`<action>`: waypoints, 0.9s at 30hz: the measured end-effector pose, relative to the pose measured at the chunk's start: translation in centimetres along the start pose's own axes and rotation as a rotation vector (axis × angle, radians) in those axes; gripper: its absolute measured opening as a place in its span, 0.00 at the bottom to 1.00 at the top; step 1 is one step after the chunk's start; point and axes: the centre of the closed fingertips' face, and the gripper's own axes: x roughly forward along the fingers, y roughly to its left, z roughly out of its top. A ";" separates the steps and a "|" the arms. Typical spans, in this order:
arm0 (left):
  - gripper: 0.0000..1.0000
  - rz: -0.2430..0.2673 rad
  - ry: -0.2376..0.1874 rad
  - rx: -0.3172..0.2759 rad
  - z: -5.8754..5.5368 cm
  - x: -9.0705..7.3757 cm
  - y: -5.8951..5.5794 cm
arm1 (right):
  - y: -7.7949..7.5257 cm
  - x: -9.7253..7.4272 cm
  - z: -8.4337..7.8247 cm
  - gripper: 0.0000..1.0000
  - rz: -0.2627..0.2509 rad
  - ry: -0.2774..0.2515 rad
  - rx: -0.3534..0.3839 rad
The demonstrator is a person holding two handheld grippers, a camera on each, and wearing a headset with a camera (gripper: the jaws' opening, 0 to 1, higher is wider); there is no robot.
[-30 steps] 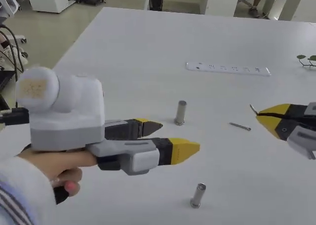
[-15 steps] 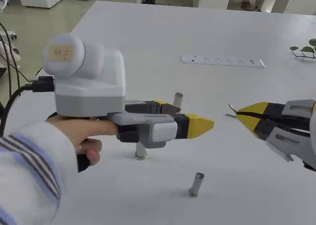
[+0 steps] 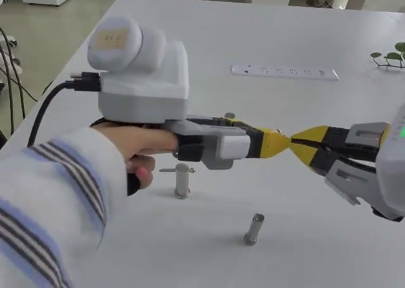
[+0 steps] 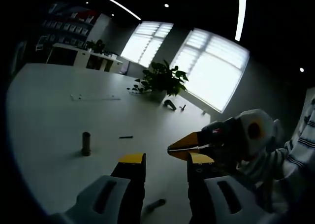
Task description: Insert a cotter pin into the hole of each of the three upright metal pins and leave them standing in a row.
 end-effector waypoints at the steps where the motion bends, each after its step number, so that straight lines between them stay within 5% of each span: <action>1: 0.27 -0.002 0.005 -0.005 0.0 0.0 0.0 | 0.1 0.0 0.0 0.00 0.004 0.001 -0.004; 17: 0.04 -0.004 0.061 -0.047 -0.5 -0.1 0.5 | 1.2 0.4 1.3 0.00 0.045 -0.026 -0.039; 27: 0.00 -0.015 0.083 -0.058 -1.0 0.0 0.2 | 1.6 0.5 1.6 0.00 0.057 -0.017 -0.070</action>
